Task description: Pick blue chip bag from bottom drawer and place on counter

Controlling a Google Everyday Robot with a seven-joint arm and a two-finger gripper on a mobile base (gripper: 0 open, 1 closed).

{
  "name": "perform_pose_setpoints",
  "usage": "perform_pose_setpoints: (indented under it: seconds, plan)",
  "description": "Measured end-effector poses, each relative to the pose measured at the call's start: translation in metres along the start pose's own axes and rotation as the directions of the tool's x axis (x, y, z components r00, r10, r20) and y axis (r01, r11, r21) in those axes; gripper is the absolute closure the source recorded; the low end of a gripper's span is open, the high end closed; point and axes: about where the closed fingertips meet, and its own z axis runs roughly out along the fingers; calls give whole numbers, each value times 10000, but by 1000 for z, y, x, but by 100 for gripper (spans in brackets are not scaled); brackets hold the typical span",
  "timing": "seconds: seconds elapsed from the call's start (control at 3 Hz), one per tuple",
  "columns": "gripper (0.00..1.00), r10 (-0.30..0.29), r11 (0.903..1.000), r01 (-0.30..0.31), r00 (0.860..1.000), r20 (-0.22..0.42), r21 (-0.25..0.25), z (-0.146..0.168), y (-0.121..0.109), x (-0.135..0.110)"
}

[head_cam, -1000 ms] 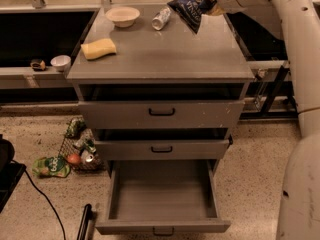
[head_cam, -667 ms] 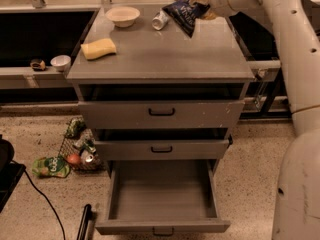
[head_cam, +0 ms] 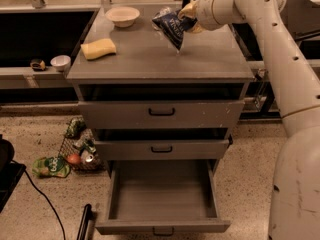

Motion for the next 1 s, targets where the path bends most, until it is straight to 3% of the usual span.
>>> perform_pose_setpoints:
  seconds: [0.33, 1.0]
  plan:
    - [58, 512, 9987, -514, 9979, 384, 42, 16, 9, -12]
    - [12, 876, 9961, -879, 9940, 660, 28, 28, 16, -19]
